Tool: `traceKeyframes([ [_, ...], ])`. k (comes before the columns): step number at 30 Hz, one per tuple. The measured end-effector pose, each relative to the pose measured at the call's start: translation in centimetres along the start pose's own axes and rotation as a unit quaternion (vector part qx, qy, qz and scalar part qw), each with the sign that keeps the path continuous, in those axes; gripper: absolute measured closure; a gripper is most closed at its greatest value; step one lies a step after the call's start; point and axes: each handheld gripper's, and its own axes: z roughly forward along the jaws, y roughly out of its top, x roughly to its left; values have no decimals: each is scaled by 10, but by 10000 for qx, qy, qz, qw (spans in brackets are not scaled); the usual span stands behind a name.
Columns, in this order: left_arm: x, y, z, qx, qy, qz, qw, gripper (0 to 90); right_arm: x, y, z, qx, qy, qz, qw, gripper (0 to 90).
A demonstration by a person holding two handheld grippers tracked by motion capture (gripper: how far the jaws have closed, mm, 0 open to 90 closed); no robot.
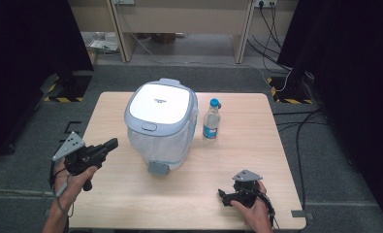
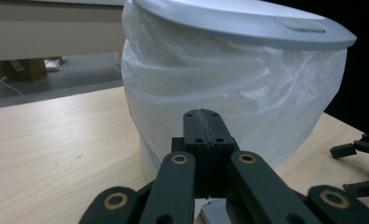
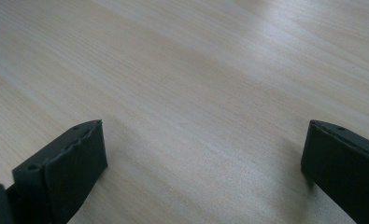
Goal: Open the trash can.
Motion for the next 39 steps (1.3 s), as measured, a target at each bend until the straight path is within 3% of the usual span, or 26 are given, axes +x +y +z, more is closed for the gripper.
traceKeyframes([
  [22, -19, 48, -7, -133, -254, 283, 9992, 894, 0, 0, 0, 0, -4, -2, 10000, 5],
  [30, -32, 58, 4, -135, -544, 342, 9978, 894, 0, 0, 0, 2, -2, 3, 10000, 4],
  [39, -42, 66, 19, -193, -692, 387, 9967, 894, 0, 0, 0, -4, -8, 6, 10000, 4],
])
